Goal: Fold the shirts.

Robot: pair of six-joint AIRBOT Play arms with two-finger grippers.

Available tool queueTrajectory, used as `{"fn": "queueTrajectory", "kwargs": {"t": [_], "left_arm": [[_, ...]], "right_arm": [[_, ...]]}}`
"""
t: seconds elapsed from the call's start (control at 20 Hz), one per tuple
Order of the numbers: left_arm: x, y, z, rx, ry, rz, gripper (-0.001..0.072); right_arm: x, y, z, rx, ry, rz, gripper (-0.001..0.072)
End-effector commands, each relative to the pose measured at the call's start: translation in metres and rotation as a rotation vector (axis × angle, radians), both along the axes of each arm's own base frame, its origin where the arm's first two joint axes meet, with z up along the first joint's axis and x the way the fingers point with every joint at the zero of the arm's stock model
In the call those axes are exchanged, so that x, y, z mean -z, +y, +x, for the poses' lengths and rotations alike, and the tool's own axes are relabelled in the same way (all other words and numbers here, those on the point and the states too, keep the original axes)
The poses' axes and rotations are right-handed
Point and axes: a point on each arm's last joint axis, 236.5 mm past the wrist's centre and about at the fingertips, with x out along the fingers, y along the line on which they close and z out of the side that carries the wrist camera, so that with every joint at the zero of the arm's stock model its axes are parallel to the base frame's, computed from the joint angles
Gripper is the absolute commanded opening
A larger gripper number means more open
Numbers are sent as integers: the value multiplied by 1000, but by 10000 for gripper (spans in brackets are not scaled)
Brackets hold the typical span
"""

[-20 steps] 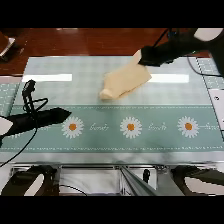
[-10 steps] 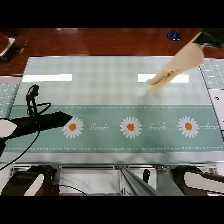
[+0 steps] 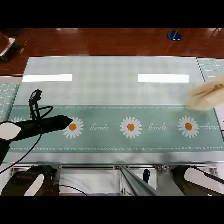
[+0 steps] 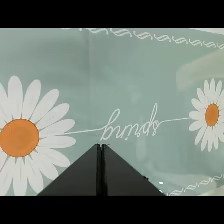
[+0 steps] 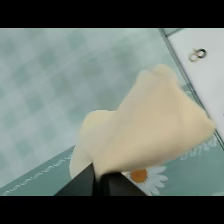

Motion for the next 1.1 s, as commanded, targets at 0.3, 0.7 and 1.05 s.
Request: {"fn": "queueTrajectory", "kwargs": {"t": [0.3,0.7,1.05], "left_arm": [[-5,7,16,-49,-59,9,21],[-11,14,30,-93,-115,17,21],[-31,24,53,-148,-209,25,21]], "right_arm": [[71,-48,-186,441,353,-34,26],[162,-9,-297,651,617,0,28],[182,-12,-287,598,654,62,411]]}}
